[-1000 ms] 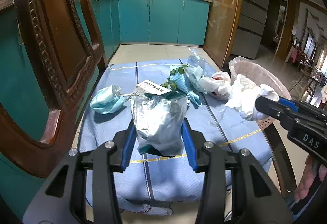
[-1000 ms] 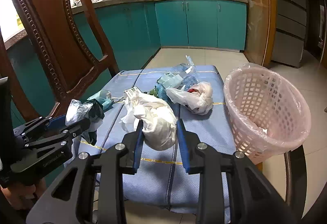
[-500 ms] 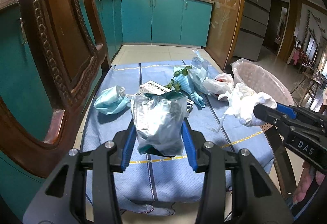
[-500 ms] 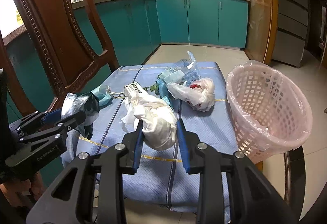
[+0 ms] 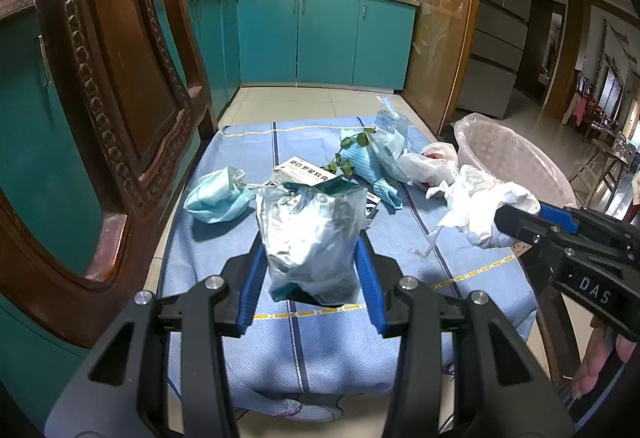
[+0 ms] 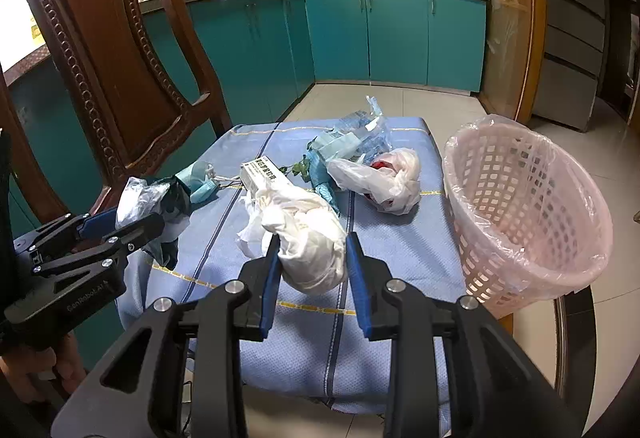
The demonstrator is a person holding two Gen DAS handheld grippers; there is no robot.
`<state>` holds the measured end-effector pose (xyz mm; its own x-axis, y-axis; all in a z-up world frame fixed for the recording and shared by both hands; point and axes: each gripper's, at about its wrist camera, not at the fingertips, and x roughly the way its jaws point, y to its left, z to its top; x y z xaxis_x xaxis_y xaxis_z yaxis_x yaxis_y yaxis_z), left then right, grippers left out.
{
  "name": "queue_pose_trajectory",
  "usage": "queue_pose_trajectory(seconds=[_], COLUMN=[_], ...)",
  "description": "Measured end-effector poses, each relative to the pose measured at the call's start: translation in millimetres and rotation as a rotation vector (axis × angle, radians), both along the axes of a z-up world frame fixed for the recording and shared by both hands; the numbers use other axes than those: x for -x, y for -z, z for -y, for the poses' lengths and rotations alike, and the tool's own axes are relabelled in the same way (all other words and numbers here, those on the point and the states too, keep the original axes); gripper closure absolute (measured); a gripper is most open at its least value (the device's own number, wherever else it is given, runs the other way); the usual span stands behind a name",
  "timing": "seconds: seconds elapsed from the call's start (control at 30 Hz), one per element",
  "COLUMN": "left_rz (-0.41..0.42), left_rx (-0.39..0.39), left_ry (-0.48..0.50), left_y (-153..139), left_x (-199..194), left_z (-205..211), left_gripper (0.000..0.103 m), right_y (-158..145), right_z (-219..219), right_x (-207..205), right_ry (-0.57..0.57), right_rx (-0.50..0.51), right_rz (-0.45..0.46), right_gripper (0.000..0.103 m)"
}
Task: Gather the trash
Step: 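Lift the foil bag and tissue with both grippers toward the wastebasket, then open the right gripper over the wastebasket while the left drops the foil bag in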
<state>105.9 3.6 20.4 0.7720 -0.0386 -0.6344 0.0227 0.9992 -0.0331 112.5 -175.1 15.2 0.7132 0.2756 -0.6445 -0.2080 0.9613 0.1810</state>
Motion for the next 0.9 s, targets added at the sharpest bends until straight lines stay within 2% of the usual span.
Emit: queue_pose_trajectory(seconds=[0.13, 0.23, 0.37, 0.4, 0.43, 0.5, 0.57, 0.63, 0.67, 0.73, 0.8, 0.9], left_rz=[0.002, 0.005, 0.001, 0.001, 0.001, 0.003, 0.001, 0.002, 0.004, 0.001, -0.009, -0.053], left_rx=[0.001, 0.005, 0.008, 0.007, 0.006, 0.001, -0.001, -0.001, -0.004, -0.009, -0.014, 0.009], left_ry=[0.000, -0.003, -0.005, -0.004, -0.002, 0.002, 0.003, 0.006, 0.009, 0.024, 0.048, 0.108], left_y=[-1.1, -2.1, -1.8, -1.6, -1.2, 0.0, 0.4, 0.6, 0.8, 2.4, 6.2, 11.3], left_x=[0.9, 1.5, 0.9, 1.1, 1.4, 1.0, 0.8, 0.7, 1.0, 1.1, -0.1, -8.2], left_z=[-0.4, -1.2, -1.4, -0.9, -0.2, 1.2, 1.6, 1.7, 2.8, 7.1, 14.9, 36.5], left_gripper=[0.058, 0.058, 0.058, 0.058, 0.058, 0.058, 0.058, 0.058, 0.058, 0.058, 0.058, 0.058], right_y=[-8.6, -26.8, -37.5, -35.7, -29.1, -13.8, 0.0, -3.9, -11.9, -27.8, -38.2, -48.5], right_z=[11.7, 43.2, 95.3, 107.0, 120.6, 139.1, 160.6, 171.5, 175.5, 179.8, 185.6, 196.7], right_x=[2.0, -4.0, -30.9, -39.0, -50.1, -62.9, -68.2, -59.8, -47.8, -21.6, -0.1, 16.8], right_ry=[0.035, 0.128, 0.254, 0.280, 0.304, 0.358, 0.426, 0.444, 0.449, 0.482, 0.532, 0.600], right_rx=[-0.021, -0.031, -0.049, -0.047, -0.038, -0.032, -0.073, -0.129, -0.144, -0.150, -0.182, -0.234], right_rz=[0.043, 0.123, 0.165, 0.170, 0.170, 0.138, 0.063, 0.057, 0.092, 0.179, 0.248, 0.321], right_gripper=[0.071, 0.070, 0.067, 0.060, 0.047, 0.032, 0.031, 0.027, 0.024, 0.009, 0.005, 0.005])
